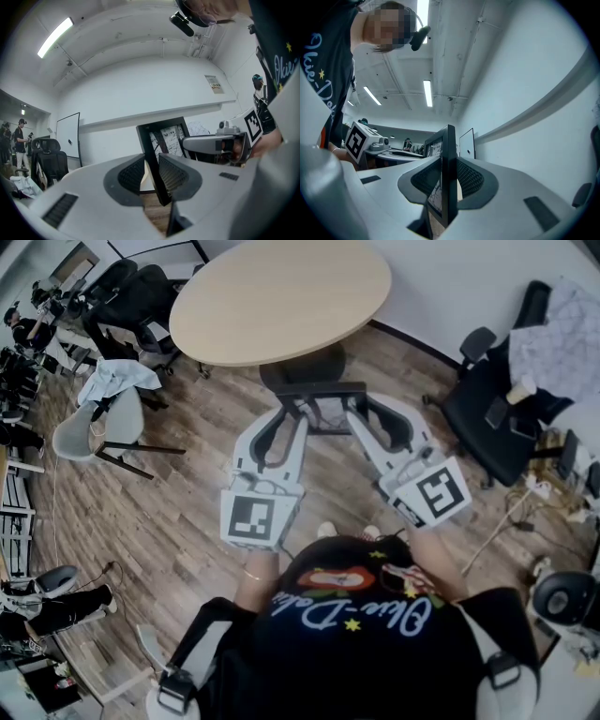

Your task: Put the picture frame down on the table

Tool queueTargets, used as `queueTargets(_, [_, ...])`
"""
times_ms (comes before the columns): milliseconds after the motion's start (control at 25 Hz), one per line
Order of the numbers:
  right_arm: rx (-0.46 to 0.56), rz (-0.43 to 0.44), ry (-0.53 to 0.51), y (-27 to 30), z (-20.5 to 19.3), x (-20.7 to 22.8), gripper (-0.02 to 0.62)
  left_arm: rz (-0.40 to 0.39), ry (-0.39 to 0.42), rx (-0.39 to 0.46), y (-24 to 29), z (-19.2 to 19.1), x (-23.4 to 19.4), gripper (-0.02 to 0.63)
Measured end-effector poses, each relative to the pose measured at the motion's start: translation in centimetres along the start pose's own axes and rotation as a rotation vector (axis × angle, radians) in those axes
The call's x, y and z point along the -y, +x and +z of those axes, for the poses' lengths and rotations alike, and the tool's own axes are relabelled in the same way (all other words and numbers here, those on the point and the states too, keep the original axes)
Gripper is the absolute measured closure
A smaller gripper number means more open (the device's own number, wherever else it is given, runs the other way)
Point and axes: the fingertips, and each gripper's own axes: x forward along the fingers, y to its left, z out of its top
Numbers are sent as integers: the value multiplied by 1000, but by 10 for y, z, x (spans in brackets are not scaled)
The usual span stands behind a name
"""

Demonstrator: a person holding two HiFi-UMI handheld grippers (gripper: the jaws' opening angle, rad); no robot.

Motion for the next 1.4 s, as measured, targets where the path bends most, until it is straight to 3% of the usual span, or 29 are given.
queueTargets(760, [16,14,57,-65,1,66,515,11,24,-23,48,7,77,511])
queueTargets(960, [22,19,53,-68,-1,74,515,2,-1,-25,55,8,79,511])
queueTargets(1400, [38,-41,63,-59,-7,119,515,-59,27,1,105,6,76,511])
